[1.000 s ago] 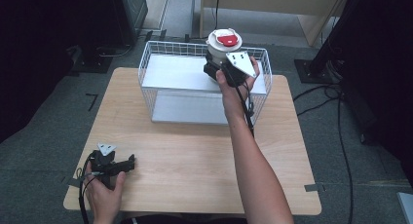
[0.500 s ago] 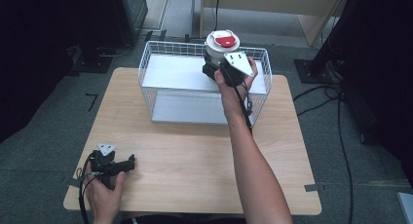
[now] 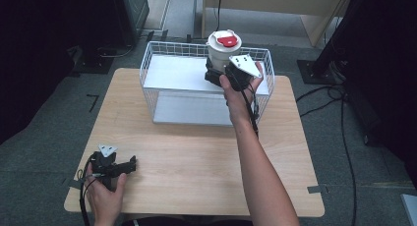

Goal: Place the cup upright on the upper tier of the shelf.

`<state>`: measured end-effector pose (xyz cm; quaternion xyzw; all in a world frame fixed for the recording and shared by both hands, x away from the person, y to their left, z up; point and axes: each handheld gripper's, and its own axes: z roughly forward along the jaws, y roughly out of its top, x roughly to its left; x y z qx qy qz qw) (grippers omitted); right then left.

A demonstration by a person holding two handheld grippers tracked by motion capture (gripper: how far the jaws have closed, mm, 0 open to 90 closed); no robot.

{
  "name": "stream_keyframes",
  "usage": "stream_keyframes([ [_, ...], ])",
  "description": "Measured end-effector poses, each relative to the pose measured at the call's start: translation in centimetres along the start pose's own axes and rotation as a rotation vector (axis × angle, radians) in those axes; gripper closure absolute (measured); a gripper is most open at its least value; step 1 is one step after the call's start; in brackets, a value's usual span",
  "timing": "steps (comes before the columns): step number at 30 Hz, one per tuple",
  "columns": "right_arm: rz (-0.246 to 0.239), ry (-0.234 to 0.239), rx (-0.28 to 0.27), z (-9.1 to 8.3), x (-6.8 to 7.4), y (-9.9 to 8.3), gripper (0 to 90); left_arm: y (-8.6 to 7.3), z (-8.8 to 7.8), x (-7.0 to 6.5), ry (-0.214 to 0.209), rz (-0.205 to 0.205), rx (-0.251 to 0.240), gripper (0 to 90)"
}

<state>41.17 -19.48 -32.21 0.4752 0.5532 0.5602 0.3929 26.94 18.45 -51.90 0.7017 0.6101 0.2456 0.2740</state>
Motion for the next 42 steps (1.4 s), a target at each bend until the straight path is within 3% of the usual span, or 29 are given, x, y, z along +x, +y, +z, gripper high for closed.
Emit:
stream_keyframes([
  [13, -0.027, 0.020, 0.033, -2.2, -1.6, -2.9, 0.0, 0.0, 0.0, 0.0, 0.001, 0.001, 0.000, 0.0],
  [26, -0.056, 0.036, 0.024, -5.4, -3.3, -4.8, 0.0, 0.0, 0.0, 0.0, 0.001, -0.001, -0.002, 0.0],
  [42, -0.075, 0.018, 0.051, -9.5, -5.5, -8.4, 0.0, 0.0, 0.0, 0.0, 0.002, 0.001, -0.002, 0.0],
])
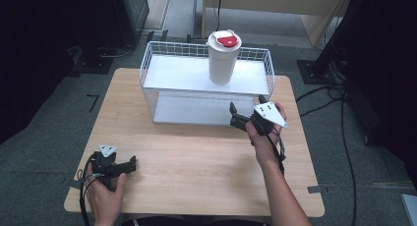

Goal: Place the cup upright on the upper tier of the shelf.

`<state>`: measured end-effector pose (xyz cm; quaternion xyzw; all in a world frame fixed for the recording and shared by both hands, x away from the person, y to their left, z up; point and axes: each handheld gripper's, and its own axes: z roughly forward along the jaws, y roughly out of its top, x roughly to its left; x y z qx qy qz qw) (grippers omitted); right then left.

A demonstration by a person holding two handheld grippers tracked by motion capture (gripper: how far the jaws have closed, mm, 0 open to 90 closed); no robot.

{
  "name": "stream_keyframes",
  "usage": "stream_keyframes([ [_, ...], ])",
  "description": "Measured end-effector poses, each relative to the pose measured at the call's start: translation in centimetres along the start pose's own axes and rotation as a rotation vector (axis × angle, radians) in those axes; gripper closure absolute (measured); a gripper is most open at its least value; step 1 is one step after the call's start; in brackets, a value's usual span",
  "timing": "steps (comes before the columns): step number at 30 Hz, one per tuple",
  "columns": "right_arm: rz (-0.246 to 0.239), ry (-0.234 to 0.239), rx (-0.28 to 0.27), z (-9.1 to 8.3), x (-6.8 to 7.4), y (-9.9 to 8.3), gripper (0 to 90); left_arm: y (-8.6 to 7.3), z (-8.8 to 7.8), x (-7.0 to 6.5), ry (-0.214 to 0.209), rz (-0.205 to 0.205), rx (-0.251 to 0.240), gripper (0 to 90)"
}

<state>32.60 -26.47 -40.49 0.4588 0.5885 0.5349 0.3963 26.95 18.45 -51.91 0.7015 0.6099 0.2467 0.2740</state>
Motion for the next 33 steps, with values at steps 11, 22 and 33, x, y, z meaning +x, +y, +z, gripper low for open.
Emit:
stream_keyframes([
  [11, 0.008, -0.038, 0.032, -2.2, -2.2, -2.1, 0.0, 0.0, 0.0, 0.0, -0.001, 0.000, 0.003, 0.0],
  [22, 0.014, -0.072, 0.074, -3.8, -4.0, -4.6, 0.0, 0.0, 0.0, 0.0, -0.001, 0.000, 0.003, 0.0],
  [33, 0.031, -0.103, 0.122, -5.4, -5.6, -7.0, 0.0, 0.0, 0.0, 0.0, -0.001, -0.001, 0.002, 0.0],
])
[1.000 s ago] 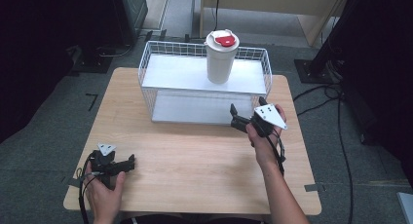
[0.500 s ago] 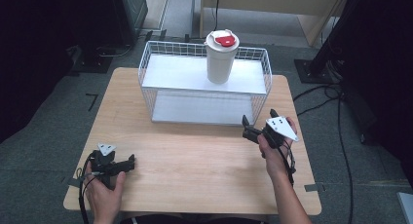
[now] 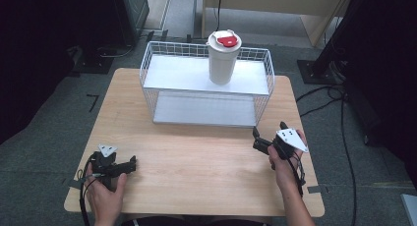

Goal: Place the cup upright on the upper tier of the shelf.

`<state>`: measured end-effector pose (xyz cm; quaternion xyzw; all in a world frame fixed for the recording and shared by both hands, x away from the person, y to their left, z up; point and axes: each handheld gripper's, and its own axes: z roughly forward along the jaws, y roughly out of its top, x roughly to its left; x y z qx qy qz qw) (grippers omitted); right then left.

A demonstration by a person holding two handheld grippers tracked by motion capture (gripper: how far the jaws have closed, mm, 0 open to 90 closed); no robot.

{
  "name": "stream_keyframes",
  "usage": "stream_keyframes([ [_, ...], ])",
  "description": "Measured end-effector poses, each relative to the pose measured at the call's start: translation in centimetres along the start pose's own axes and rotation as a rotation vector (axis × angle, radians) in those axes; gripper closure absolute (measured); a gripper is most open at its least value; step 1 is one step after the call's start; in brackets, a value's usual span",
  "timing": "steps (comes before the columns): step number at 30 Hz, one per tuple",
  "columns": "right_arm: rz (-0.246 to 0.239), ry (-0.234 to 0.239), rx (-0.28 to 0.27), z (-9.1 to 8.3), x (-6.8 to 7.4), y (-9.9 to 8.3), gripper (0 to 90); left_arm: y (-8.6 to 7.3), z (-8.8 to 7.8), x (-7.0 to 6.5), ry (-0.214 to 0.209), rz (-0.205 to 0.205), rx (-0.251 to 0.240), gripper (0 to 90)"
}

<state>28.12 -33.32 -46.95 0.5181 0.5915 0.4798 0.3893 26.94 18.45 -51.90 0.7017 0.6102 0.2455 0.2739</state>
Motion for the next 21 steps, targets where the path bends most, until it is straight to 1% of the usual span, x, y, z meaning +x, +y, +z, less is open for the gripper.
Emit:
stream_keyframes([
  [6, 0.018, -0.015, 0.021, -0.7, -1.0, -1.2, 0.0, 0.0, 0.0, 0.0, 0.000, 0.000, 0.000, 0.0],
  [7, 0.012, -0.018, 0.022, -0.9, -1.3, -1.4, 0.0, 0.0, 0.0, 0.0, 0.000, 0.000, 0.000, 0.0],
  [8, 0.019, -0.020, 0.031, -1.0, -1.4, -1.6, 0.0, 0.0, 0.0, 0.0, 0.000, 0.000, 0.000, 0.0],
  [16, 0.021, -0.037, 0.063, -2.3, -2.6, -3.1, 0.0, 0.0, 0.0, 0.0, 0.000, 0.000, 0.000, 0.0],
  [21, 0.017, -0.048, 0.083, -3.0, -3.3, -3.9, 0.0, 0.0, 0.0, 0.0, 0.000, 0.000, 0.000, 0.0],
])
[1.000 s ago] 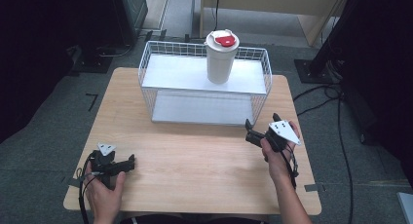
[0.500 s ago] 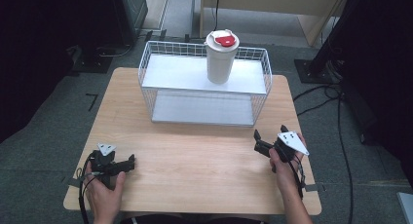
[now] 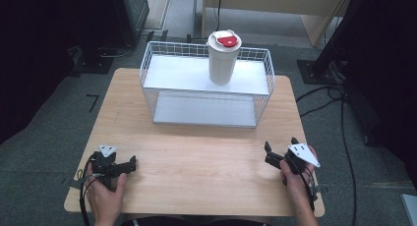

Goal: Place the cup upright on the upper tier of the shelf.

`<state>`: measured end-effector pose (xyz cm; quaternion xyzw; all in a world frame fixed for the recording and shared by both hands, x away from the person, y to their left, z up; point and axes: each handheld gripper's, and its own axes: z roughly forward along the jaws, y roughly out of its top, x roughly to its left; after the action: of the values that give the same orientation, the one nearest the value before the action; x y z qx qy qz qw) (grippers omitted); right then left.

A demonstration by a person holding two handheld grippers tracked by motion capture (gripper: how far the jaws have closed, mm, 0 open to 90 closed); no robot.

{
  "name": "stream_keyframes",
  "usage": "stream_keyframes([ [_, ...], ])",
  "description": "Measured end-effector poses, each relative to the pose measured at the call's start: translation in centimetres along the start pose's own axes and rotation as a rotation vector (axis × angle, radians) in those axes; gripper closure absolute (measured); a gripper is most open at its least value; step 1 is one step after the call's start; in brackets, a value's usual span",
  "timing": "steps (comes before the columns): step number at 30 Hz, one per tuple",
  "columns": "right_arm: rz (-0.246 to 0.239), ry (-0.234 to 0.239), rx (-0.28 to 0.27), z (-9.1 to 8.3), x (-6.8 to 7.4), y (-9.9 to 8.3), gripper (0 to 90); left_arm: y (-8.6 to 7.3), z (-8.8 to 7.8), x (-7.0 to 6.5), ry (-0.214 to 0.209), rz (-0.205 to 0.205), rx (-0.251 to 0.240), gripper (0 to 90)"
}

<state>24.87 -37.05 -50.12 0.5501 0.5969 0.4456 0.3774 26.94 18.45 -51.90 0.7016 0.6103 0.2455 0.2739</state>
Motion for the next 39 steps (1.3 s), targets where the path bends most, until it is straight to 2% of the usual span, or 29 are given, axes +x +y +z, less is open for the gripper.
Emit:
stream_keyframes([
  [14, 0.004, -0.024, 0.041, -1.9, -1.8, -1.6, 0.0, 0.0, 0.0, 0.0, 0.000, 0.000, 0.000, 0.0],
  [26, 0.009, -0.074, 0.063, -3.9, -4.2, -2.9, 0.0, 0.0, 0.0, 0.0, 0.000, 0.000, 0.000, 0.0],
  [34, 0.033, -0.076, 0.072, -4.9, -5.1, -3.3, 0.0, 0.0, 0.0, 0.0, 0.000, 0.000, 0.000, 0.0],
  [39, -0.026, -0.075, 0.090, -5.7, -5.2, -3.6, 0.0, 0.0, 0.0, 0.0, 0.000, 0.000, 0.000, 0.0],
])
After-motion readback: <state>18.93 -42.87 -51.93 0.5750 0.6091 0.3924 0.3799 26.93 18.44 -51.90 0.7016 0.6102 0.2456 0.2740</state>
